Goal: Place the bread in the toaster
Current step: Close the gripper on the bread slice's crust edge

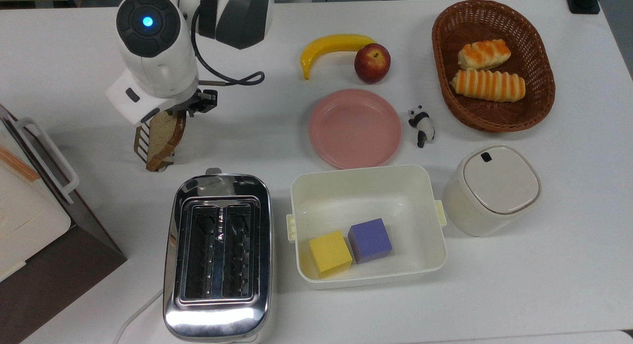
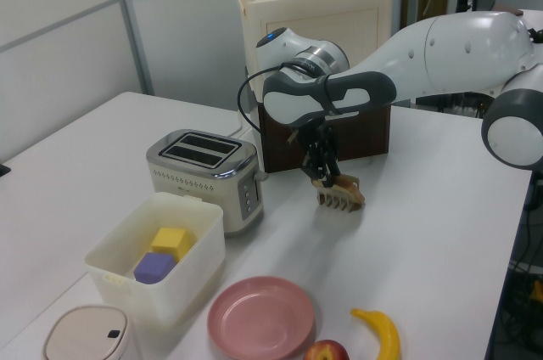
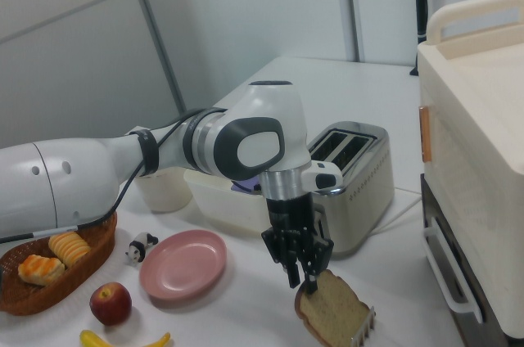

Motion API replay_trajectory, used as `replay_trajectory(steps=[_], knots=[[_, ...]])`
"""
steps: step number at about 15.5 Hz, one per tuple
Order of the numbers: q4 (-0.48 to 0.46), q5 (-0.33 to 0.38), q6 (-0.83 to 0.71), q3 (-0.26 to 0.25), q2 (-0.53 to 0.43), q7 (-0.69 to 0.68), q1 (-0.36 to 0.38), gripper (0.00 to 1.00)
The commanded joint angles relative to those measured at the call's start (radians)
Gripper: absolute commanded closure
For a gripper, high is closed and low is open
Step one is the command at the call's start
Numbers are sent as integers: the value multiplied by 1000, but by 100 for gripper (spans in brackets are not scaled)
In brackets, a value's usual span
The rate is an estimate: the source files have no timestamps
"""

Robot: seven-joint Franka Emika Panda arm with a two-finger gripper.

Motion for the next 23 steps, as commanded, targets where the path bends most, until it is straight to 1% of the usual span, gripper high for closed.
replay_trajectory(steps=[1, 2, 9, 11, 19, 21, 23], knots=[[-17, -18, 25, 0, -11, -19, 7, 78], [-15, -20, 25, 0, -13, -19, 6, 80], [-8, -20, 17, -3, -22, -53, 2, 81], [-6, -22, 16, -6, -31, -54, 2, 82], [11, -26, 16, -11, -66, -48, 3, 82], [32, -28, 17, -9, -79, -45, 2, 82], [47, -26, 19, -9, -85, -42, 3, 85]])
